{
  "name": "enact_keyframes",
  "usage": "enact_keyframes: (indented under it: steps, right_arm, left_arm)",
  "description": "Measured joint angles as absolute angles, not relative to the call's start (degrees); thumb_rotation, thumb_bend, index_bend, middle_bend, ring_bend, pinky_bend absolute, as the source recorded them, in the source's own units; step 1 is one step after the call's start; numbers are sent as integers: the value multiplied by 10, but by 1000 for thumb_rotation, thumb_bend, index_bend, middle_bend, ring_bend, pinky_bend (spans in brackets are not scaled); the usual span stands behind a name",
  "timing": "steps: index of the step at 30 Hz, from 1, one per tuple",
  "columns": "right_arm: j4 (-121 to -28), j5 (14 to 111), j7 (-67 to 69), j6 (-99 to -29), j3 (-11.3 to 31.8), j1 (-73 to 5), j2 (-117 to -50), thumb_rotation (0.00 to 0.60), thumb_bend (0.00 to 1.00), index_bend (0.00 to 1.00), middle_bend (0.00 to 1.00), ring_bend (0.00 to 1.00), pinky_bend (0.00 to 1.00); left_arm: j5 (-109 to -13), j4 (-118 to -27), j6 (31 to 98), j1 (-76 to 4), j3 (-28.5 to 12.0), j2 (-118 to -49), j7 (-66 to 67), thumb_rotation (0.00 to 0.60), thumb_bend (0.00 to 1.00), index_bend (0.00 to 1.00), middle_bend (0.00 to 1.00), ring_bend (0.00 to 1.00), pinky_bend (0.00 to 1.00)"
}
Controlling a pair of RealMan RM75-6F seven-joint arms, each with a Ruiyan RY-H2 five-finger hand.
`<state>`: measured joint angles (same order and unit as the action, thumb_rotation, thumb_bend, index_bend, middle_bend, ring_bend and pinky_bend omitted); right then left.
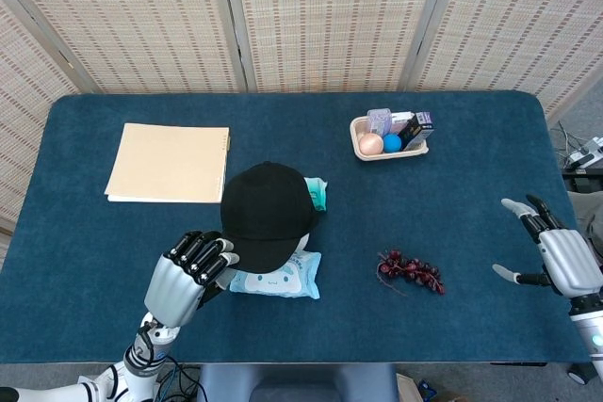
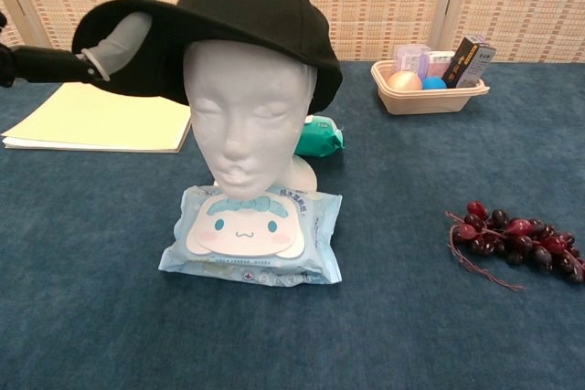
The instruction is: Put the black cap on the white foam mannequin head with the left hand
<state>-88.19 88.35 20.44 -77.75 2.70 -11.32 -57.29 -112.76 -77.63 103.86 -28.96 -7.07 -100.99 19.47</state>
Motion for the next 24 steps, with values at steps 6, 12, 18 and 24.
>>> enact_keyframes:
  steps: [6, 12, 18, 24]
  right_arm:
    - [-882, 883, 205, -778, 27, -113, -573, 600, 0, 82, 191, 33, 216]
    - [-881, 884, 206, -779, 27, -113, -573, 600, 0, 82, 191, 33, 216]
    - [-881, 884, 207, -780, 27, -112, -573, 600, 0, 82, 191, 33, 216]
    - [-881, 884, 206, -780, 27, -112, -573, 600, 0, 82, 191, 33, 216]
  left_arm:
    - [-1122, -783, 1035, -284, -74, -1009, 194, 600, 434, 485, 515, 395, 467]
    - [-1121, -787, 1033, -282, -77, -1009, 190, 600, 434, 414, 515, 395, 467]
    - [-1123, -786, 1032, -280, -77, -1008, 186, 600, 434, 396, 514, 395, 467]
    - [-1121, -787, 1034, -275, -77, -1005, 178, 600, 434, 364, 513, 394, 467]
